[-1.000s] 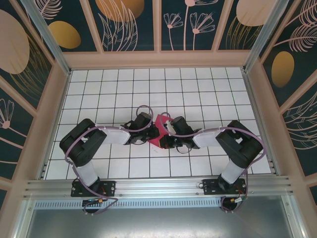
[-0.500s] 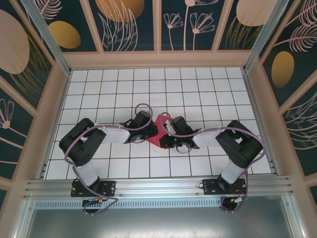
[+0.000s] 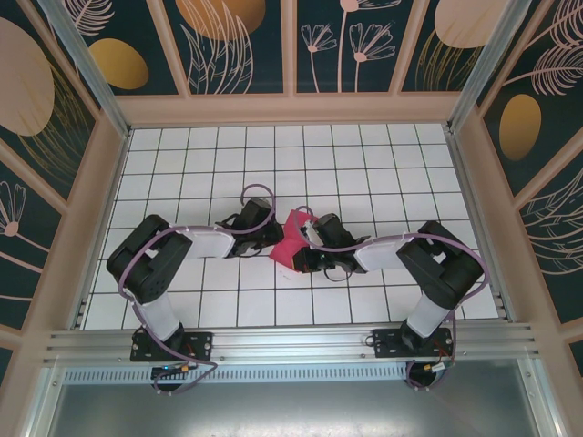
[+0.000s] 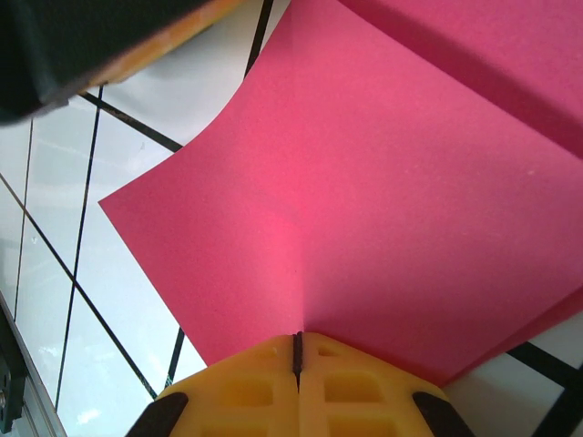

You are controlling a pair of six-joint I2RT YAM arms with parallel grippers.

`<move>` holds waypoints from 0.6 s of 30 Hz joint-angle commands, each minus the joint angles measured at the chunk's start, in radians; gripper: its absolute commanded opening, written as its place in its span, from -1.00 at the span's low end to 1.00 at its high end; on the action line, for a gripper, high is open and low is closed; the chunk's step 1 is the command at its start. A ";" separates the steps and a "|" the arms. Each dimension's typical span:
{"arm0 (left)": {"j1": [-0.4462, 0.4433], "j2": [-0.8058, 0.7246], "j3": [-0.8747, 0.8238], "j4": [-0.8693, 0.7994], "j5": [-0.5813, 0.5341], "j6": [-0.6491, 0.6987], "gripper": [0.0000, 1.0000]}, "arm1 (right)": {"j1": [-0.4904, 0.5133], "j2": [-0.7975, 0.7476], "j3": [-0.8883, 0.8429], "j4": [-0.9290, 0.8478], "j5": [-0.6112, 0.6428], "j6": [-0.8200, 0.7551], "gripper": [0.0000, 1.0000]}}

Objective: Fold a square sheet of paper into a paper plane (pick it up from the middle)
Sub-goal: Fold the triangle a second time at the center of the table.

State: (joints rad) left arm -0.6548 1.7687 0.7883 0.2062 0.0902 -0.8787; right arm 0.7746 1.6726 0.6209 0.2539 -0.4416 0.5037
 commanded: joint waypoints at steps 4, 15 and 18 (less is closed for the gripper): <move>0.018 -0.082 0.049 -0.058 -0.036 0.045 -0.56 | 0.009 0.050 -0.014 -0.160 0.081 -0.017 -0.97; -0.014 -0.122 -0.024 0.118 0.263 -0.041 -0.68 | 0.012 0.061 0.017 -0.159 0.082 -0.016 -0.96; -0.020 -0.079 -0.029 0.126 0.255 -0.065 -0.70 | 0.014 0.059 0.016 -0.159 0.084 -0.014 -0.96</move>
State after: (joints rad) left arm -0.6678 1.6466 0.7818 0.2916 0.2901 -0.9058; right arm 0.7792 1.6787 0.6502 0.2085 -0.4358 0.5037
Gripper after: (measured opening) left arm 0.154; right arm 0.069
